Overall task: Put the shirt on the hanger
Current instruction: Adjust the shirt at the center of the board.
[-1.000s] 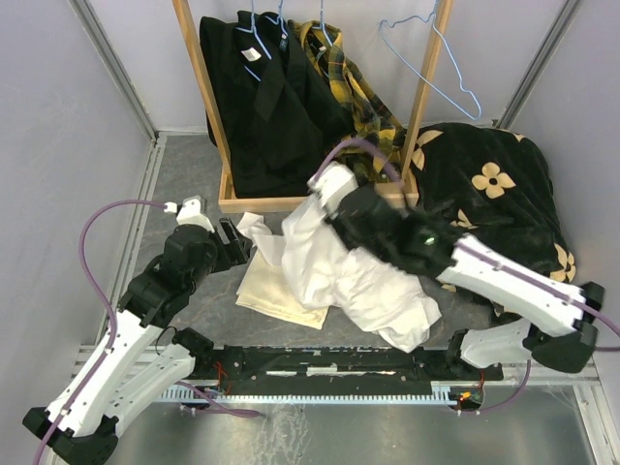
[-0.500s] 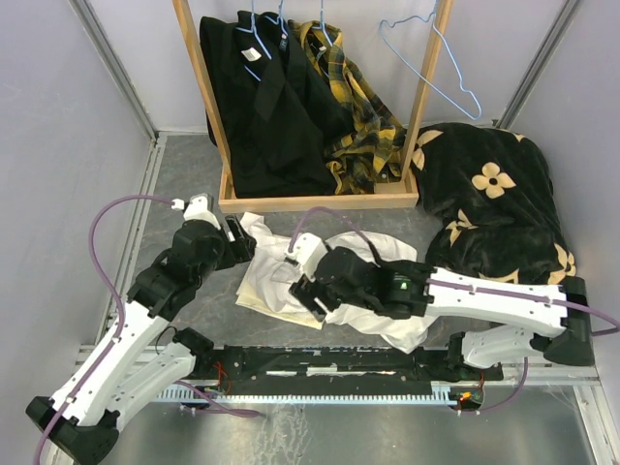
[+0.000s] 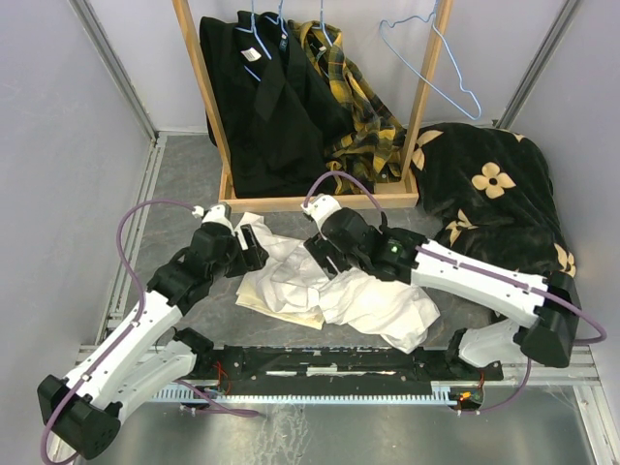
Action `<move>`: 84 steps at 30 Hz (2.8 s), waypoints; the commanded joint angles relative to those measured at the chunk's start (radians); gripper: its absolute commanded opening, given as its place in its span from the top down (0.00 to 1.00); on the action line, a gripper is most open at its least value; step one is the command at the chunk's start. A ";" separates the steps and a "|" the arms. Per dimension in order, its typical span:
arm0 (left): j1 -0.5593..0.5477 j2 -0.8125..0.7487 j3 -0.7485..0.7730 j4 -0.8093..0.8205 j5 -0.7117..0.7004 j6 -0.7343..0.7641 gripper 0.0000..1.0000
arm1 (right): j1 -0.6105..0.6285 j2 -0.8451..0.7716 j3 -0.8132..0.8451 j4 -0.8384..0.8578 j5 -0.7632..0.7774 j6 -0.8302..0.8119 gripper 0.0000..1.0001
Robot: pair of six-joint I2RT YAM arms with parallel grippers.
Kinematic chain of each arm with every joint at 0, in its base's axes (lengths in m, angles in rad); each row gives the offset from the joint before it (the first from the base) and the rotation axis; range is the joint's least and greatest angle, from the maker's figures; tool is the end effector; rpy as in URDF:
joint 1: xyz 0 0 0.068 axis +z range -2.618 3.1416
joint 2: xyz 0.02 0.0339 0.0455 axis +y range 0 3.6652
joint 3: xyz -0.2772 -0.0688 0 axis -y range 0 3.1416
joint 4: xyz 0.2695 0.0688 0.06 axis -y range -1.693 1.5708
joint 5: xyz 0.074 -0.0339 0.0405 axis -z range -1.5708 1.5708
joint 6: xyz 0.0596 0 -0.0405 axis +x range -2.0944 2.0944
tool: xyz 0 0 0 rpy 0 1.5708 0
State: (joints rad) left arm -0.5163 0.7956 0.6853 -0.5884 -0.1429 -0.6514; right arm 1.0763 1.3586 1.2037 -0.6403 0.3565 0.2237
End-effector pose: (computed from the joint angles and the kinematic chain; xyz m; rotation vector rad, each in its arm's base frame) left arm 0.1801 -0.0925 0.2559 -0.2319 2.2905 -0.4536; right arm 0.1740 0.2789 0.3095 -0.8002 2.1731 0.2397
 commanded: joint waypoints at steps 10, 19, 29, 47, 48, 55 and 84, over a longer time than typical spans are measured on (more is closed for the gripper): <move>0.005 -0.089 0.034 -0.017 -0.020 -0.021 0.18 | -0.082 0.280 0.070 0.125 -0.108 -0.070 0.23; 0.006 -0.094 0.047 -0.026 -0.018 -0.016 0.18 | -0.085 0.395 0.096 0.210 -0.010 -0.087 0.30; 0.006 -0.113 0.040 -0.036 -0.033 -0.016 0.18 | -0.100 0.476 0.136 0.258 0.072 -0.106 0.66; 0.006 -0.186 0.273 -0.013 -0.026 0.194 0.18 | -0.101 -0.092 -0.117 0.578 0.034 -0.253 0.99; 0.005 -0.185 0.287 -0.008 -0.017 0.213 0.18 | -0.101 -0.129 -0.126 0.592 0.012 -0.264 0.98; 0.006 -0.114 0.347 0.078 0.128 0.333 0.17 | -0.101 -0.290 -0.087 0.561 -0.135 -0.326 1.00; 0.006 0.093 0.436 0.340 0.200 -0.139 0.19 | -0.102 -0.354 0.166 0.532 -0.186 -0.433 1.00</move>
State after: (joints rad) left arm -0.5163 0.8993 1.1702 -0.3508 0.0532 -0.5930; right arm 0.9787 1.0161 1.3823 -0.1730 0.1810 -0.2070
